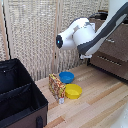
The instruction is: Locate and clasp the grip of the topmost drawer. Steadily and circumspectly yank the drawer open. Discover and seize the nutrition bar using your clamp. Deposit the nutrition bar in the accessible drawer. Unclench the nutrition bar.
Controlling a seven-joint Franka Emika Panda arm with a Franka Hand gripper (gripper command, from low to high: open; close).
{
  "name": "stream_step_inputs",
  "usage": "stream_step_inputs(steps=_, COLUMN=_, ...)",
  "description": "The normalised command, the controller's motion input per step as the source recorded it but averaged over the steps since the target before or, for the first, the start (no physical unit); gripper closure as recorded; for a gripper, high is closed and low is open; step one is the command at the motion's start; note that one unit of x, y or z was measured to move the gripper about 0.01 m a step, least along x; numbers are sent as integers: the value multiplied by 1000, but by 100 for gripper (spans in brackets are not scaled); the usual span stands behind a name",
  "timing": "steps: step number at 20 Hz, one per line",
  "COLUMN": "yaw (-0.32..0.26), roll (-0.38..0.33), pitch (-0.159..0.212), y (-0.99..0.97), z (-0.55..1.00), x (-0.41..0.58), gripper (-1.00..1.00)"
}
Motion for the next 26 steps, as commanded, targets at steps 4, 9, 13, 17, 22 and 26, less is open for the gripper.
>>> stream_step_inputs(steps=4, yaw=-315, roll=128, pitch=-71, y=107, z=374, x=0, gripper=-100)
stream_step_inputs(steps=9, yaw=-297, roll=147, pitch=-87, y=133, z=322, x=0, gripper=-100)
stream_step_inputs(steps=13, yaw=-251, roll=168, pitch=-141, y=134, z=127, x=19, gripper=-100)
stream_step_inputs(steps=17, yaw=-207, roll=233, pitch=-146, y=139, z=10, x=113, gripper=-100)
stream_step_inputs(steps=22, yaw=-201, roll=299, pitch=-123, y=133, z=0, x=123, gripper=-100)
stream_step_inputs(steps=26, yaw=-196, roll=350, pitch=-98, y=123, z=-22, x=128, gripper=-100)
